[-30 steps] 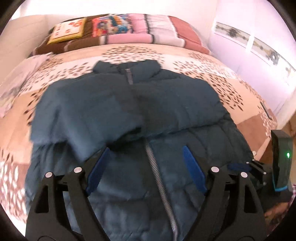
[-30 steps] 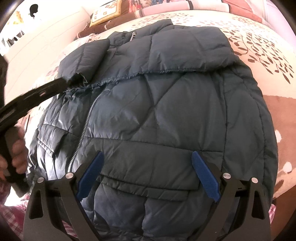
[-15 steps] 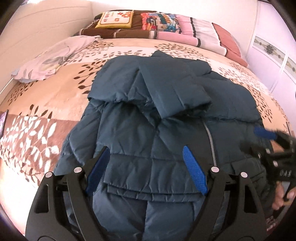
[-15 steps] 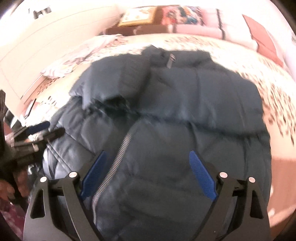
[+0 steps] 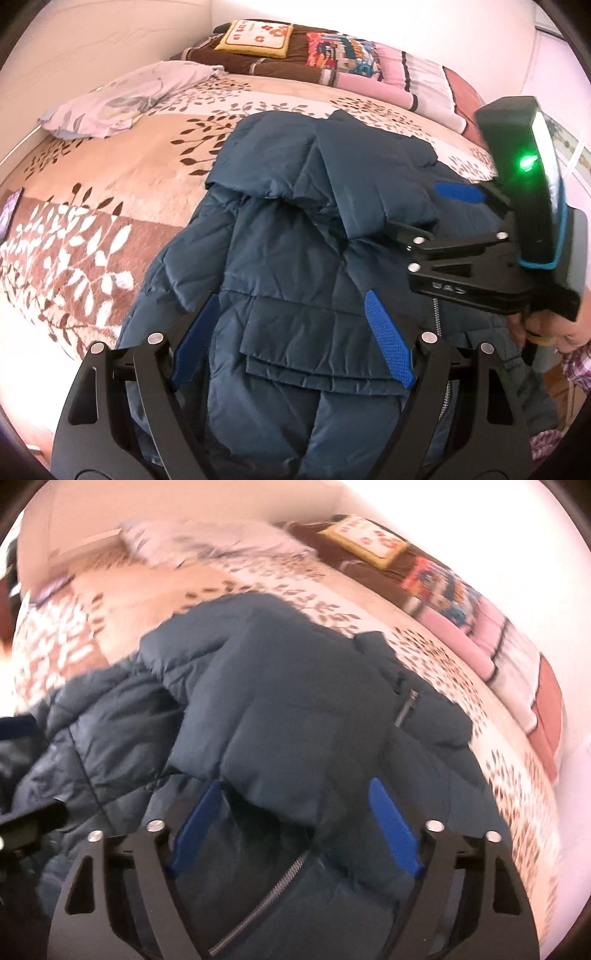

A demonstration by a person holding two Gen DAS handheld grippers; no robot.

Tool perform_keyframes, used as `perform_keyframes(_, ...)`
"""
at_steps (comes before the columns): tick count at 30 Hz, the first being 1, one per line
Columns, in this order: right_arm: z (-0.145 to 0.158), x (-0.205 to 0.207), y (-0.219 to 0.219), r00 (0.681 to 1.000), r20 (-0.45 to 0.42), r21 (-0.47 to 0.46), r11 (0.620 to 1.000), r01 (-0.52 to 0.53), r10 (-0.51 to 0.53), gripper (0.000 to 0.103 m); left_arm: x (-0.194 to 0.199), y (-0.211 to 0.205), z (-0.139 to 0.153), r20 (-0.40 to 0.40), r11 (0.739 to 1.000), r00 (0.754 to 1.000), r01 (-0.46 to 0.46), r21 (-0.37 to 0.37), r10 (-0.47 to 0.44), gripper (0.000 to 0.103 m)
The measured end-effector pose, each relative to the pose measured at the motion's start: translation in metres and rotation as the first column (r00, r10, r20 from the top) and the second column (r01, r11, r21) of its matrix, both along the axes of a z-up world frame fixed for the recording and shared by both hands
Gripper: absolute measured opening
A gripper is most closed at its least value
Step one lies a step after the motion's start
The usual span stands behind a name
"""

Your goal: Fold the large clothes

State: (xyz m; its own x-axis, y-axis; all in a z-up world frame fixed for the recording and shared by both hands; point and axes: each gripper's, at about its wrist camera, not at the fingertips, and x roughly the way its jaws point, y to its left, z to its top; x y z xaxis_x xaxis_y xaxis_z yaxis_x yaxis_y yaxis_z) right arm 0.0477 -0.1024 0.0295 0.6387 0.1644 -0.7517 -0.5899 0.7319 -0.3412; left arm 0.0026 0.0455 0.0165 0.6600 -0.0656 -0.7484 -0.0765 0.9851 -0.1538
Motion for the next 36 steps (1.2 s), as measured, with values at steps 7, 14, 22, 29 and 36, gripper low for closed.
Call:
perform_keyframes(7, 0.008, 0.014, -0.016, 0.996, -0.077, 0.105, 0.993, 0.062, -0.054, 0.016, 0.002, 0.003, -0.005, -0.016, 1.000, 1.000, -0.007, -0.010, 0.006, 0.080)
perform_keyframes(14, 0.042, 0.024, -0.100, 0.939, -0.254, 0.449, 0.832, 0.327, -0.232, 0.013, 0.002, -0.003, -0.007, -0.022, 1.000, 1.000, 0.011, 0.005, -0.011, 0.080)
perform_keyframes(22, -0.005, 0.034, -0.173, 0.745, -0.562, 0.453, 0.621, 0.640, -0.358, 0.013, 0.003, -0.008, -0.009, -0.029, 0.999, 0.999, 0.030, 0.013, -0.029, 0.080)
perform_keyframes(29, -0.009, 0.024, -0.202, 0.713, -0.610, 0.519, 0.506, 0.689, -0.344, 0.071, 0.002, -0.009, -0.010, -0.031, 0.999, 0.999, 0.036, 0.011, -0.036, 0.080)
perform_keyframes(36, 0.001, 0.034, -0.206, 0.727, -0.575, 0.529, 0.507, 0.680, -0.375, 0.041, 0.002, -0.009, -0.010, -0.034, 1.000, 0.999, 0.030, 0.007, -0.029, 0.080)
